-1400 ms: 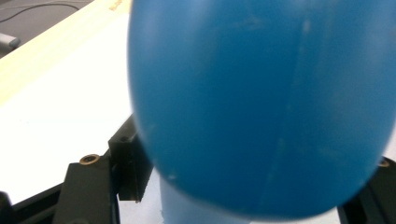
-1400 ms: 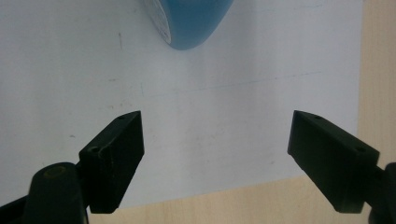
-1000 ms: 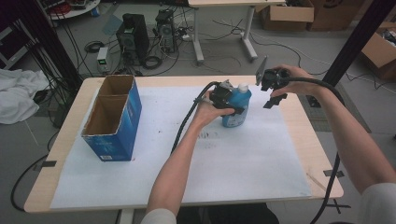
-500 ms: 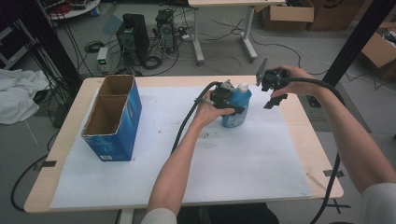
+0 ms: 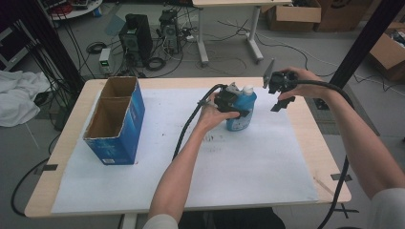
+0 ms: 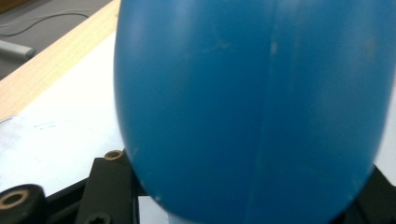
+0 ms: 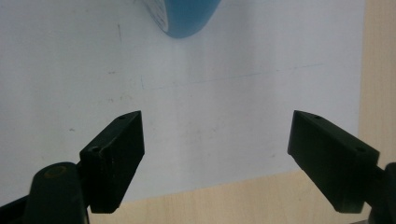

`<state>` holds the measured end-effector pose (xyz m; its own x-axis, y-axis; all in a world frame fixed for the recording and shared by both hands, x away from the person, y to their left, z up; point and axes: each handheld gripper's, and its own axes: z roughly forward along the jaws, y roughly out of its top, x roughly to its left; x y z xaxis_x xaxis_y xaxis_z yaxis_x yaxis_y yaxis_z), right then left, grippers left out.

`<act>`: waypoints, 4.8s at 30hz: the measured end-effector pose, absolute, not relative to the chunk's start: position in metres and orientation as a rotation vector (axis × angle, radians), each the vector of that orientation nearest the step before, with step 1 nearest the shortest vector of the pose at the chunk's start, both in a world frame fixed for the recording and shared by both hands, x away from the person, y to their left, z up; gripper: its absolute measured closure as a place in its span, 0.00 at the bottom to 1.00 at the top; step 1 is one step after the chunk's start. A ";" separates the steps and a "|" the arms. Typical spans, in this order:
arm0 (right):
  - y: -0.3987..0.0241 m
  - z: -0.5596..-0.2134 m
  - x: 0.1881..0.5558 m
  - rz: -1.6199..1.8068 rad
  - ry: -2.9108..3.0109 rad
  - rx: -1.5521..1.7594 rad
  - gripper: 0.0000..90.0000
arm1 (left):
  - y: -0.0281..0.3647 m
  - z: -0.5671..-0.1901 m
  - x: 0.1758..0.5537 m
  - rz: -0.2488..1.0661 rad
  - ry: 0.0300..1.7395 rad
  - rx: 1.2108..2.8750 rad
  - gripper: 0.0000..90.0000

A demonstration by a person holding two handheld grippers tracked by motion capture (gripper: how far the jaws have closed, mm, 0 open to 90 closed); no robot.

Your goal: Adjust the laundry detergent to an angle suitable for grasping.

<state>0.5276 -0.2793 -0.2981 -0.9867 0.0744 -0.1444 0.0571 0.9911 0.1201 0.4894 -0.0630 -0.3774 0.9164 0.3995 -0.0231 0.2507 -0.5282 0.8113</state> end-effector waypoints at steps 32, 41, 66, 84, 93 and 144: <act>-0.250 -0.304 0.517 0.174 2.994 0.032 0.21 | 0.038 -0.367 0.340 0.168 0.306 2.094 0.49; -0.247 -0.305 0.515 0.167 2.995 0.021 0.21 | 0.047 -0.384 0.310 0.125 0.259 2.087 0.49; -0.240 -0.308 0.514 0.151 3.003 -0.002 0.21 | 0.058 -0.389 0.306 0.109 0.184 2.082 0.49; -0.239 -0.306 0.511 0.144 2.999 0.001 0.21 | 0.057 -0.388 0.305 0.105 0.210 2.093 0.46; -0.237 -0.307 0.511 0.146 3.002 -0.004 0.21 | 0.057 -0.387 0.303 0.104 0.202 2.116 0.43; -0.233 -0.304 0.508 0.128 2.996 -0.036 0.20 | 0.091 -0.361 0.303 0.155 0.265 2.279 0.23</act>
<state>0.5080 -0.2325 -0.3042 -0.9896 -0.0176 -0.1429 -0.0297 0.9961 0.0833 0.3025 0.0910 -0.3615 0.9703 0.2404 0.0253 0.1398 -0.6436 0.7525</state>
